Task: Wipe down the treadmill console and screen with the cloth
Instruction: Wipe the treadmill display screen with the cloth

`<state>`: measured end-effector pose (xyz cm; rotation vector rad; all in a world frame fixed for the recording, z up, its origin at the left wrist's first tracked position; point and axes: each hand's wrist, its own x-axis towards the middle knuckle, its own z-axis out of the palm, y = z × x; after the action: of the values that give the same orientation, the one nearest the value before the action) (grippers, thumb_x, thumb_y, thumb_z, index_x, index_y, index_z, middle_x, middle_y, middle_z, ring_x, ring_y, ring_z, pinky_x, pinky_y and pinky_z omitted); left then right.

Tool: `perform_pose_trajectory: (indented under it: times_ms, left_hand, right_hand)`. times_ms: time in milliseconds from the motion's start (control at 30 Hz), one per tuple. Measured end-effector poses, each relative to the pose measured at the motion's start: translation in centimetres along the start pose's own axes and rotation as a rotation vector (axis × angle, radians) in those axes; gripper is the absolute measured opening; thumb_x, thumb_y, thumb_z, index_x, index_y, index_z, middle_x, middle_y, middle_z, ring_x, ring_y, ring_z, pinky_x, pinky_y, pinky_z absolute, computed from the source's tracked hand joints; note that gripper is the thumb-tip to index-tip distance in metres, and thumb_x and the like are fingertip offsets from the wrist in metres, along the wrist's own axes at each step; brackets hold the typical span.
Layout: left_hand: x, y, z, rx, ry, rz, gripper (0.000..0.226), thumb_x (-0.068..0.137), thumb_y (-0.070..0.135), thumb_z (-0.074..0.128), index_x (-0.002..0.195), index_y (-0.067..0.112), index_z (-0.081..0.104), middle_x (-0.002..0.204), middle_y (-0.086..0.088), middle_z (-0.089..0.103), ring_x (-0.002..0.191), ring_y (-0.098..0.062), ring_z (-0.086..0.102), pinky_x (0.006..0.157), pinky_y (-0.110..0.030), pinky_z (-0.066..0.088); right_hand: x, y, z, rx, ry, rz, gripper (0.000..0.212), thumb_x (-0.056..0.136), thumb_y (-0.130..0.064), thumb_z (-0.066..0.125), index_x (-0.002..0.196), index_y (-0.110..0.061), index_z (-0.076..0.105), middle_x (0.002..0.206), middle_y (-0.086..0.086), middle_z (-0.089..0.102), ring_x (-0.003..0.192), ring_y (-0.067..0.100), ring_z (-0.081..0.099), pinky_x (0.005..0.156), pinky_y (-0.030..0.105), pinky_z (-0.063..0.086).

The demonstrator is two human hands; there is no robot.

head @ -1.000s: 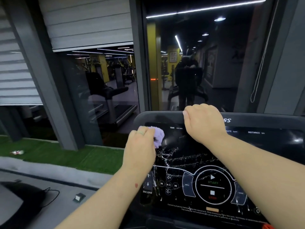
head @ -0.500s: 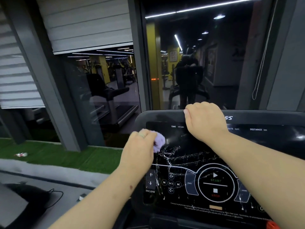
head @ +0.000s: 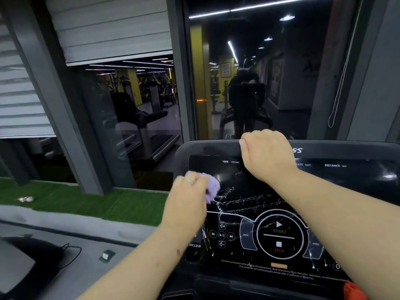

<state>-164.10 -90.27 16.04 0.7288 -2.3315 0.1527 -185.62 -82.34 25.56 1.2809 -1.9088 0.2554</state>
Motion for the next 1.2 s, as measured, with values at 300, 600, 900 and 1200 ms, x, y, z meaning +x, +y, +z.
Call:
perform_pose_trajectory:
  times_ms: [300,600,900,1200]
  left_hand:
    - [-0.9,1.9,0.7,-0.078,0.087,-0.111,0.029,0.077,0.001,0.054,0.096,0.019,0.065,0.103,-0.001,0.061,0.075,-0.025,0.049,0.068,-0.038,0.047]
    - [0.0,1.3,0.3,-0.064,0.111,-0.238,0.033,0.081,0.002,0.05,0.106,0.014,0.069,0.094,-0.006,0.06,0.073,-0.03,0.054,0.061,-0.039,0.047]
    - [-0.3,2.5,0.3,-0.06,0.096,-0.174,0.032,0.081,0.006,0.047,0.102,0.018,0.068,0.093,-0.006,0.059,0.071,-0.031,0.053,0.057,-0.041,0.048]
    - [-0.4,5.2,1.1,-0.056,0.037,-0.085,0.028,0.076,0.009,0.052,0.097,0.02,0.068,0.09,-0.004,0.056,0.069,-0.028,0.052,0.057,-0.039,0.048]
  right_hand:
    - [-0.2,0.1,0.3,0.001,0.02,-0.005,0.038,0.104,-0.035,0.029,0.082,-0.022,0.056,0.073,-0.001,0.061,0.065,0.024,0.048,0.061,0.037,0.037]
    - [-0.2,0.1,0.2,0.024,0.013,0.0,0.039,0.105,-0.035,0.028,0.083,-0.021,0.057,0.075,-0.001,0.061,0.067,0.025,0.051,0.062,0.038,0.038]
    - [-0.2,0.1,-0.1,0.034,-0.007,-0.001,0.039,0.105,-0.035,0.027,0.084,-0.021,0.057,0.076,0.0,0.062,0.069,0.026,0.055,0.064,0.039,0.041]
    - [-0.1,0.2,-0.1,0.041,-0.013,-0.005,0.038,0.105,-0.035,0.028,0.085,-0.021,0.058,0.076,0.0,0.063,0.069,0.026,0.054,0.064,0.039,0.041]
